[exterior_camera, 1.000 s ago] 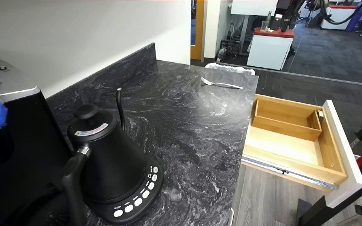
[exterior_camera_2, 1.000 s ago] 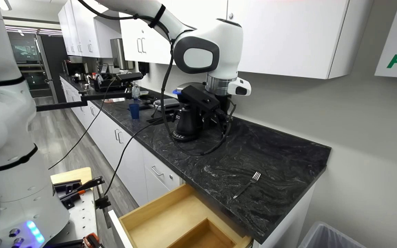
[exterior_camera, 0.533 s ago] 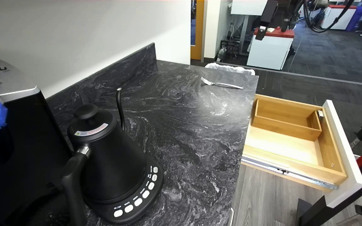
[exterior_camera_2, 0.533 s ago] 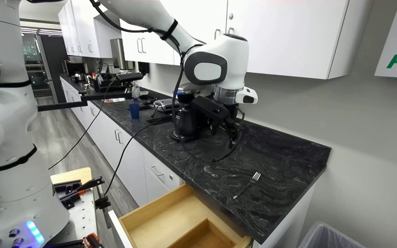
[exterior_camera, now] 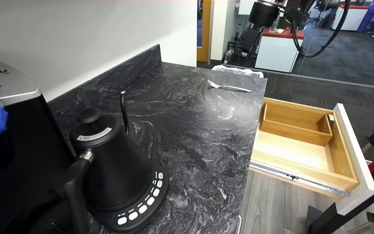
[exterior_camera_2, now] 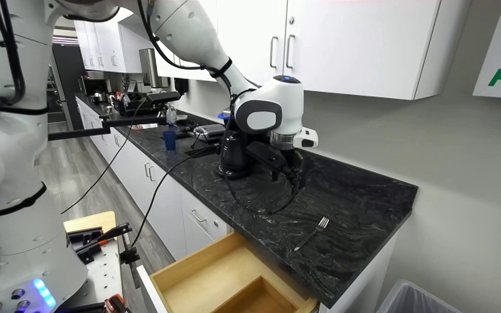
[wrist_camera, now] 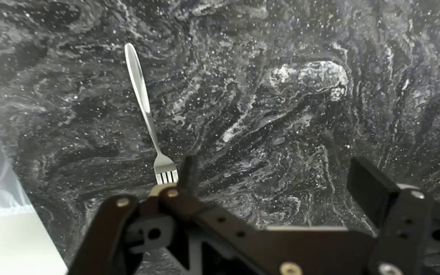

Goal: Pick up the fork and put it in the box inside the open drawer

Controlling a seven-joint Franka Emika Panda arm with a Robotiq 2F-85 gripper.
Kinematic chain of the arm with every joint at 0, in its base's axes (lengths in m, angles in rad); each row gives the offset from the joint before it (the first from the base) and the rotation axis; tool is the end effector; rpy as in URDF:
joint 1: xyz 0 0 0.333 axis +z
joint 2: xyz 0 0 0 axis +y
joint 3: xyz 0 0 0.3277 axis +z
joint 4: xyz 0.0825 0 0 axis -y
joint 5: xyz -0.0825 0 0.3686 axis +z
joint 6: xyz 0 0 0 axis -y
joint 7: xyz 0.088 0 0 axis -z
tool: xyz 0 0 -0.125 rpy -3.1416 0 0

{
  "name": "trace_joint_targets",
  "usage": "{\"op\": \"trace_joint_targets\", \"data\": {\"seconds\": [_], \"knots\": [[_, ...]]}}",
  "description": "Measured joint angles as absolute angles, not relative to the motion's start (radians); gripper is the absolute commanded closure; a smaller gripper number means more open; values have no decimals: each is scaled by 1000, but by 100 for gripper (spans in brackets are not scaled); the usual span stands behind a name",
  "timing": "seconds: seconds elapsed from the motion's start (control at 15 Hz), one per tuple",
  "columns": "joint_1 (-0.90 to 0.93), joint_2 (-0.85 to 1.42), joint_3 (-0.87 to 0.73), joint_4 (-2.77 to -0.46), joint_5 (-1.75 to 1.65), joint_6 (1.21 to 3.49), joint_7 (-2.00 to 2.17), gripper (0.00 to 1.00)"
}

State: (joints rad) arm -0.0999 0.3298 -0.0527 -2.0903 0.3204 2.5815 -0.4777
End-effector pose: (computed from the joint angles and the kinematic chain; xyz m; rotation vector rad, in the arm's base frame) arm 0.5891 -0.0923 0.2849 -3.0077 -0.1069 -0.3146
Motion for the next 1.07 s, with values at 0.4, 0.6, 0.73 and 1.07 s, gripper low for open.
{"op": "trace_joint_targets", "data": {"seconds": [0.4,0.6,0.73,1.07], "knots": [[-101,398,-41,-2064,232,2711,-348,0],[-105,417,-67,-2034,178,2716,-278,0],[-111,431,-80,-2010,159,2712,-240,0],[-114,435,-87,-2003,156,2706,-189,0]]}}
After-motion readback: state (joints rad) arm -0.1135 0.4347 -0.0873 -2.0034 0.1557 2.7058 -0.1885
